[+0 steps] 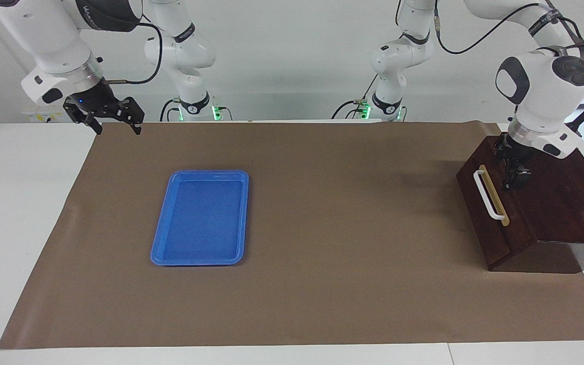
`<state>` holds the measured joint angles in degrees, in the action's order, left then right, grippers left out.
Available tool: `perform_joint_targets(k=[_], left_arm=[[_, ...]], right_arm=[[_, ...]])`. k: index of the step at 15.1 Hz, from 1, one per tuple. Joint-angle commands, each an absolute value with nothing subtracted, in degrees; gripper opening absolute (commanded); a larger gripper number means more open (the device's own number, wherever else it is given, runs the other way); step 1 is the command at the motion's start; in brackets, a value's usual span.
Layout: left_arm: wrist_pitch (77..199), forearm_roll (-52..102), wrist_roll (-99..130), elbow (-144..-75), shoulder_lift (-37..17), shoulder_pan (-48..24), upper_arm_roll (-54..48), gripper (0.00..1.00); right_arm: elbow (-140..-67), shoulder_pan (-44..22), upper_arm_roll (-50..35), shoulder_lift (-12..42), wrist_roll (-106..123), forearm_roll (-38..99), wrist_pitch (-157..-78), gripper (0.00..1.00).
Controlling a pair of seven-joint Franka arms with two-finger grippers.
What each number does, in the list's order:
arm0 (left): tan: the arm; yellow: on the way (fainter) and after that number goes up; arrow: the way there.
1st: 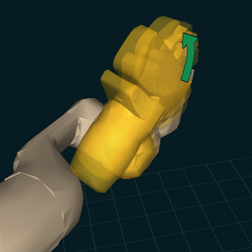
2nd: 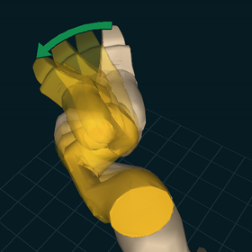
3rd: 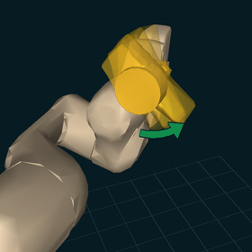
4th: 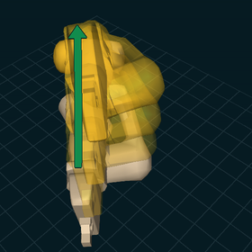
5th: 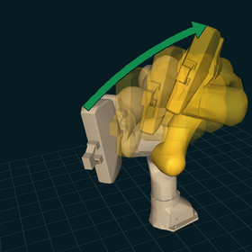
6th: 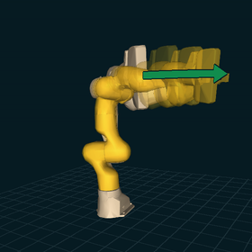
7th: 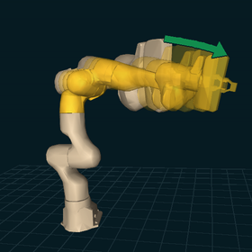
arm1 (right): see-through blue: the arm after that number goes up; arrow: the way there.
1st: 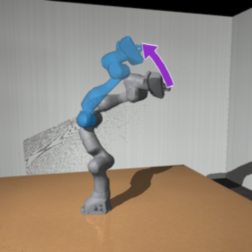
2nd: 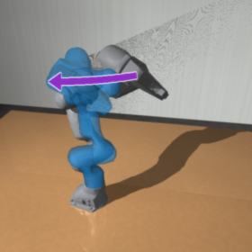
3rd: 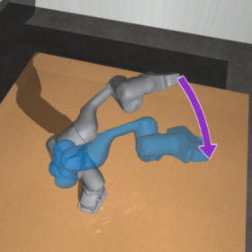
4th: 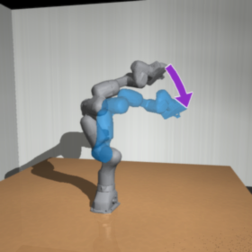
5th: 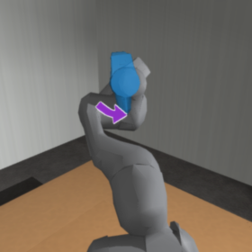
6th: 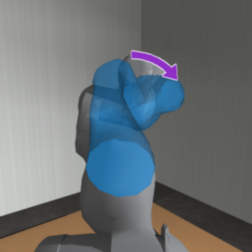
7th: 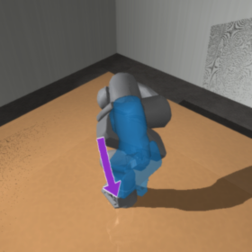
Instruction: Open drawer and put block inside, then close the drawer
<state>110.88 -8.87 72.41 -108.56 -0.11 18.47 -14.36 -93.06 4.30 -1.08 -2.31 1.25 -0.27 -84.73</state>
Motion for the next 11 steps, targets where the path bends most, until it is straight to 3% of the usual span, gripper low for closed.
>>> perform_joint_targets(k=[1, 7, 11], left_arm=[[105.84, -6.69, 66.21, -108.72, 2.80, 15.91, -14.50, 1.00], [98.27, -0.28, 40.48, -108.81, 7.11, 14.07, -14.50, 1.00], [99.22, 0.00, 23.22, -108.11, 7.03, 11.96, -14.50, 1.00]], right_arm=[[-94.04, 4.66, -1.41, -3.34, 2.55, -0.88, -84.29, 1.00], [-94.04, 4.66, -1.41, -3.34, 2.55, -0.88, -84.29, 1.00], [-94.04, 4.66, -1.32, -3.34, 2.55, -0.88, -84.29, 1.00]])
